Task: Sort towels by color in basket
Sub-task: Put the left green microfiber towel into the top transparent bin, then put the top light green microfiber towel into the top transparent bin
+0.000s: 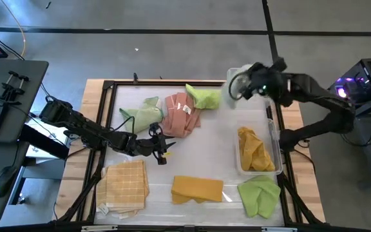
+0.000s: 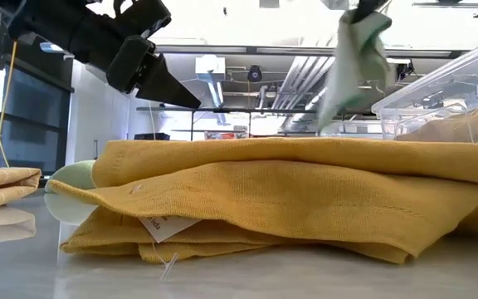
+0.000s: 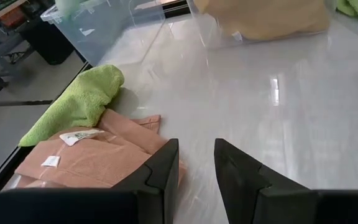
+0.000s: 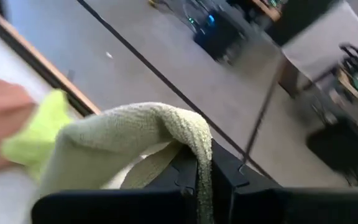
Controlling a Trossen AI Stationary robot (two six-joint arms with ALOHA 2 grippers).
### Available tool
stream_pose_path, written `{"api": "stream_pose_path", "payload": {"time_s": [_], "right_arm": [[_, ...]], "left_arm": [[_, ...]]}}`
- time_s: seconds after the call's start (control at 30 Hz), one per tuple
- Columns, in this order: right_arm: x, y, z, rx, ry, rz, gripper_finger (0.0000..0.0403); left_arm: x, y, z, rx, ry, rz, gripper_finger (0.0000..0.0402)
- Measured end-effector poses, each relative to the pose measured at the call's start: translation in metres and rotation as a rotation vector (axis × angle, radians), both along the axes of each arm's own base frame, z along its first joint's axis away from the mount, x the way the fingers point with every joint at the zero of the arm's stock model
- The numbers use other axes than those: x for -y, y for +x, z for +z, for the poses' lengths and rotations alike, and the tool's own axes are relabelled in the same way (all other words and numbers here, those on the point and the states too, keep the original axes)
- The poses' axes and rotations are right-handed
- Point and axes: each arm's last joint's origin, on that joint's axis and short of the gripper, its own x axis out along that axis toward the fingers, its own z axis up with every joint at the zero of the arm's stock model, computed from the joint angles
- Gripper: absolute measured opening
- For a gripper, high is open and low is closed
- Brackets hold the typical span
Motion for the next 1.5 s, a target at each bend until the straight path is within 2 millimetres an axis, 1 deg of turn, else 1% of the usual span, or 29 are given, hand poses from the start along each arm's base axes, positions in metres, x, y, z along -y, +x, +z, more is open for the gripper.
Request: {"api": "stream_pose_path", "payload": {"time_s": [0.13,0.33,0.43,0.7,0.8,0.97,1.07,1.2,1.33,1.5], "right_arm": [[0.019,-0.014,-0.002,-0.029,0.032,-0.101,0.0009],[0.050,-0.015,-0.012,-0.104,0.094,-0.190,0.0009],[0.064,-0.021,-0.017,-0.164,0.080,-0.305,0.0009],[0.097,-0.039,-0.030,-0.189,0.149,-0.534,0.0009],[0.107,-0.035,-0.036,-0.155,0.230,-0.512,0.0010],[0.118,-0.016,-0.048,-0.115,0.359,-0.350,0.0019],[0.123,-0.006,-0.054,-0.128,0.380,-0.300,0.0035],[0.129,-0.001,-0.058,-0.135,0.381,-0.303,0.0071],[0.131,-0.003,-0.059,-0.145,0.352,-0.349,0.0101],[0.130,-0.008,-0.058,-0.183,0.301,-0.440,0.0109]], "left_arm": [[0.000,0.000,0.000,-0.003,0.007,-0.004,0.0090],[0.000,0.000,0.000,-0.003,0.008,-0.004,0.0090],[0.000,0.000,0.000,-0.004,0.008,-0.004,0.0090],[0.000,0.000,0.000,-0.005,0.008,-0.004,0.0090],[0.000,0.000,0.000,-0.004,0.008,-0.004,0.0090],[0.000,0.000,0.000,-0.005,0.008,-0.004,0.0090],[0.000,0.000,0.000,-0.004,0.008,-0.004,0.0090],[0.000,0.000,0.000,-0.004,0.006,-0.003,0.0090],[0.000,0.000,0.000,-0.004,0.006,-0.003,0.0090],[0.000,0.000,0.000,-0.004,0.006,-0.003,0.0090]]}}
